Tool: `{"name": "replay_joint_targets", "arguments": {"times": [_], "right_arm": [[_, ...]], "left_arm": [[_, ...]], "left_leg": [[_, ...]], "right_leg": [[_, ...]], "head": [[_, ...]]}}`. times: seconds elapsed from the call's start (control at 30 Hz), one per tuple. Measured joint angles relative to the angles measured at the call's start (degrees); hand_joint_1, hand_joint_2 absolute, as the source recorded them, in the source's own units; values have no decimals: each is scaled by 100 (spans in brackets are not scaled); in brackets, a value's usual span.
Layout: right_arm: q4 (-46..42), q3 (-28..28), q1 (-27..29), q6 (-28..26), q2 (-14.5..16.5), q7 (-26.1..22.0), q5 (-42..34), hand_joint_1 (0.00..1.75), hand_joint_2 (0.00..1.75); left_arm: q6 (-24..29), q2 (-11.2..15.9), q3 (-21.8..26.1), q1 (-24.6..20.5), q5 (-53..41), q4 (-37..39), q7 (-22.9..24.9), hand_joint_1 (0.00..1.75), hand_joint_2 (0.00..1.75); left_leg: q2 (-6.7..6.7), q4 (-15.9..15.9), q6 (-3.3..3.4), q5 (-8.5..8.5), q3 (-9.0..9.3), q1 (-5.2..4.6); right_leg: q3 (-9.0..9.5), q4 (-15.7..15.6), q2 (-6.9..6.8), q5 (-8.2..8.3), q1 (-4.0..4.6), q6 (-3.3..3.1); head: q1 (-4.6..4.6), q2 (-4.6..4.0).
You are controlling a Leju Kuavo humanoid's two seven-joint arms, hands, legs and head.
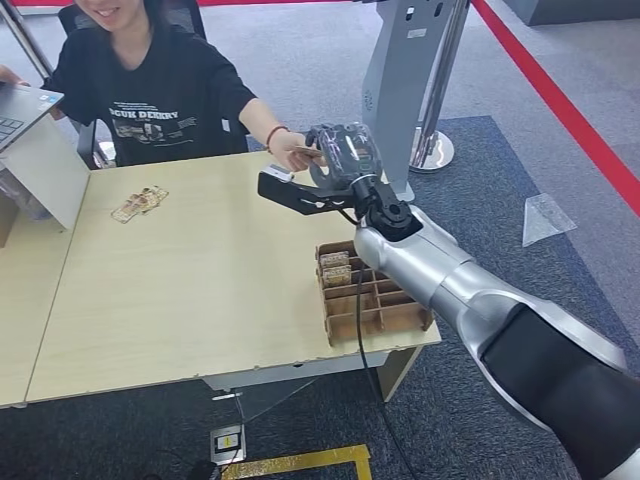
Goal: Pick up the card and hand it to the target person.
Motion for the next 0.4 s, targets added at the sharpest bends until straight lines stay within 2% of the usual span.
{"name": "replay_joint_targets", "arguments": {"times": [0.2,0.27,0.33,0.4], "right_arm": [[-3382,-474,13,1346,-1708,890,-427,0,175],[-4352,-657,-227,2107,-2326,1266,-780,0,175],[-4963,-825,-436,2612,-2751,1542,-1060,0,175],[-5302,-931,-542,2802,-3025,1713,-1216,0,175]], "left_arm": [[3,38,100,117,166,5,-78,0,175],[16,59,140,192,225,3,-110,0,175],[23,73,174,245,269,5,-159,0,175],[20,77,184,265,286,6,-184,0,175]], "left_leg": [[-34,20,6,-1,-21,0],[-43,27,7,-3,-28,-1],[-54,42,8,-6,-43,-4],[-61,52,9,-8,-55,-7]], "right_leg": [[-13,9,-35,-8,1,5],[-17,13,-43,-12,0,7],[-30,24,-54,-18,-3,9],[-38,32,-62,-22,-5,11]], "head": [[0,0],[0,0],[0,0],[0,0]]}}
